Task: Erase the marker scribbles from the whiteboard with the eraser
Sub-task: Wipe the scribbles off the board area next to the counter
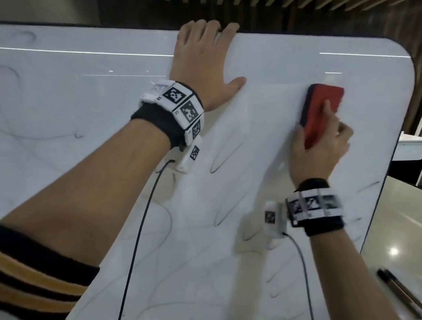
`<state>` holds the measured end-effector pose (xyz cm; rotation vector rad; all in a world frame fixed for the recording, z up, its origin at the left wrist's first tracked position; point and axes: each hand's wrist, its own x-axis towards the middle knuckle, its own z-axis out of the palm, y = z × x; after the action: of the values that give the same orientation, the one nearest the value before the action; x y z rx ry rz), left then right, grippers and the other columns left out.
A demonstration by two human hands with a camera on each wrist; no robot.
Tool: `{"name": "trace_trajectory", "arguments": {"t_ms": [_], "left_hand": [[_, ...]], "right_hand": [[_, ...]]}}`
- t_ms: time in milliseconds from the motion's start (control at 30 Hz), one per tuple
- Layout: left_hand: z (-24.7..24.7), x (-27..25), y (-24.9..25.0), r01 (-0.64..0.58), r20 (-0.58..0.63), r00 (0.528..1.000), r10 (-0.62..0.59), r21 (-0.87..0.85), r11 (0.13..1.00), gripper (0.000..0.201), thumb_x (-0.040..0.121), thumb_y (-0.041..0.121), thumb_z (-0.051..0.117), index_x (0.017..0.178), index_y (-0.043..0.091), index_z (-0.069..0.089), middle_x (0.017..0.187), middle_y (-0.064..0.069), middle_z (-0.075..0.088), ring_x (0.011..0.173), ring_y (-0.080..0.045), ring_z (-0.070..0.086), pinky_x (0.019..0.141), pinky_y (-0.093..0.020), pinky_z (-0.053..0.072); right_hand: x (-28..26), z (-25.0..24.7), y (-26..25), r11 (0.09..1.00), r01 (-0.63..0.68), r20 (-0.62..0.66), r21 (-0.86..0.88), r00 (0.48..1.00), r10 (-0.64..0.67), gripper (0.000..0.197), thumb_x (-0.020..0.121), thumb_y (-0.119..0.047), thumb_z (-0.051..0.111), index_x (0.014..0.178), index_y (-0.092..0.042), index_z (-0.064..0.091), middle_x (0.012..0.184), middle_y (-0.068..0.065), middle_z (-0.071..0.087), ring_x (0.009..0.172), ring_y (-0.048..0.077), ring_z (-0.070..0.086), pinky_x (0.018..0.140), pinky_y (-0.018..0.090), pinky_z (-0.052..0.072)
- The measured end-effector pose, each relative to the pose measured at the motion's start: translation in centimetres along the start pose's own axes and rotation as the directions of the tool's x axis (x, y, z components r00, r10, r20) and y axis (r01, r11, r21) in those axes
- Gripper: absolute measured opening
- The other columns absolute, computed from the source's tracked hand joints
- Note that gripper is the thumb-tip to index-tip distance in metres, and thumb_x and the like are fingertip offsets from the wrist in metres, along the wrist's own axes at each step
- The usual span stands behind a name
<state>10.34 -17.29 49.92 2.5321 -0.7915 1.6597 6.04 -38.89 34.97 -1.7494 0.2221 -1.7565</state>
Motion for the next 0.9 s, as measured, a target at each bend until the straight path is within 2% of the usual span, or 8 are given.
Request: {"name": "trace_trajectory", "arguments": {"t_ms": [67, 200, 367, 500, 667, 700, 833, 900], "left_hand": [[0.1, 0.1, 0.0, -0.006, -0.006, 1.000, 0.006, 0.001, 1.000, 0.087, 0.085, 0.068, 0.050, 0.155, 0.019, 0.034, 0.144, -0.010, 0.046, 0.134, -0.033, 0.043, 0.122, -0.046, 0.021], [-0.1, 0.0, -0.5, -0.030, -0.014, 0.999, 0.029, -0.078, 0.997, 0.084, 0.086, 0.063, 0.055, 0.155, 0.018, 0.036, 0.143, -0.011, 0.047, 0.135, -0.033, 0.043, 0.123, -0.047, 0.021], [-2.4, -2.2, -3.8, -0.068, -0.072, 0.997, 0.042, -0.421, 0.905, 0.065, 0.086, 0.045, 0.061, 0.143, 0.017, 0.054, 0.143, -0.012, 0.047, 0.135, -0.027, 0.046, 0.119, -0.041, 0.035], [-4.1, -6.2, -7.3, -0.011, -0.254, 0.963, -0.090, -0.369, 0.929, 0.043, 0.089, 0.033, 0.063, 0.127, 0.014, 0.065, 0.139, -0.014, 0.052, 0.134, -0.028, 0.048, 0.115, -0.040, 0.037], [-2.8, -10.1, -9.6, 0.028, -0.228, 0.968, -0.100, -0.298, 0.954, 0.034, 0.092, 0.027, 0.063, 0.125, 0.017, 0.065, 0.144, -0.010, 0.051, 0.136, -0.030, 0.046, 0.114, -0.041, 0.034], [-2.2, -10.6, -9.9, 0.015, -0.215, 0.974, -0.076, -0.274, 0.962, 0.036, 0.092, 0.027, 0.064, 0.127, 0.019, 0.064, 0.146, -0.010, 0.050, 0.138, -0.029, 0.044, 0.114, -0.040, 0.033], [-0.4, -12.0, -10.6, 0.022, -0.172, 0.983, -0.060, -0.216, 0.976, 0.048, 0.097, 0.034, 0.060, 0.143, 0.023, 0.055, 0.160, -0.008, 0.037, 0.150, -0.030, 0.031, 0.120, -0.042, 0.026], [0.4, -12.5, -10.6, 0.014, -0.153, 0.987, -0.043, -0.185, 0.983, 0.055, 0.101, 0.036, 0.055, 0.153, 0.024, 0.044, 0.167, -0.010, 0.026, 0.156, -0.031, 0.021, 0.125, -0.046, 0.020]], "right_hand": [[-4.6, 1.3, -1.7, 0.981, 0.193, 0.111, 0.006, 0.975, -0.193, 0.057, 0.090, -0.024, 0.067, 0.145, -0.017, 0.054, 0.126, 0.025, 0.049, 0.105, 0.037, 0.050, 0.097, 0.039, 0.037], [-8.4, 0.8, -1.5, 0.823, 0.567, 0.381, 0.016, 0.758, -0.530, 0.047, 0.093, -0.026, 0.068, 0.139, -0.026, 0.061, 0.128, 0.018, 0.052, 0.107, 0.035, 0.048, 0.095, 0.049, 0.044], [0.8, -0.4, 0.4, 0.973, 0.231, 0.124, -0.015, 0.966, -0.227, 0.056, 0.093, -0.028, 0.068, 0.147, -0.024, 0.051, 0.130, 0.022, 0.047, 0.112, 0.038, 0.047, 0.100, 0.026, 0.030], [-1.4, 0.6, -1.3, 0.987, 0.161, 0.065, -0.020, 0.985, -0.160, 0.056, 0.094, -0.026, 0.067, 0.147, -0.018, 0.052, 0.129, 0.025, 0.048, 0.110, 0.040, 0.049, 0.099, 0.031, 0.034], [-10.0, 1.7, -2.2, 0.761, 0.648, 0.398, 0.034, 0.690, -0.605, 0.046, 0.092, -0.026, 0.071, 0.137, -0.028, 0.063, 0.126, 0.017, 0.055, 0.104, 0.038, 0.052, 0.093, 0.051, 0.046], [-9.1, 1.6, -1.8, 0.756, 0.653, 0.388, 0.033, 0.689, -0.612, 0.046, 0.091, -0.025, 0.071, 0.137, -0.028, 0.063, 0.126, 0.017, 0.055, 0.104, 0.037, 0.052, 0.092, 0.051, 0.046], [-2.5, 0.5, 1.1, 0.981, 0.195, 0.049, -0.010, 0.980, -0.194, 0.056, 0.090, -0.027, 0.067, 0.144, -0.024, 0.055, 0.127, 0.025, 0.049, 0.111, 0.037, 0.049, 0.103, 0.041, 0.040], [-1.2, 0.3, 1.1, 0.992, -0.110, -0.087, 0.060, 0.990, 0.115, 0.060, 0.090, -0.029, 0.066, 0.148, -0.023, 0.051, 0.128, 0.025, 0.048, 0.114, 0.041, 0.050, 0.106, 0.038, 0.039]]}}
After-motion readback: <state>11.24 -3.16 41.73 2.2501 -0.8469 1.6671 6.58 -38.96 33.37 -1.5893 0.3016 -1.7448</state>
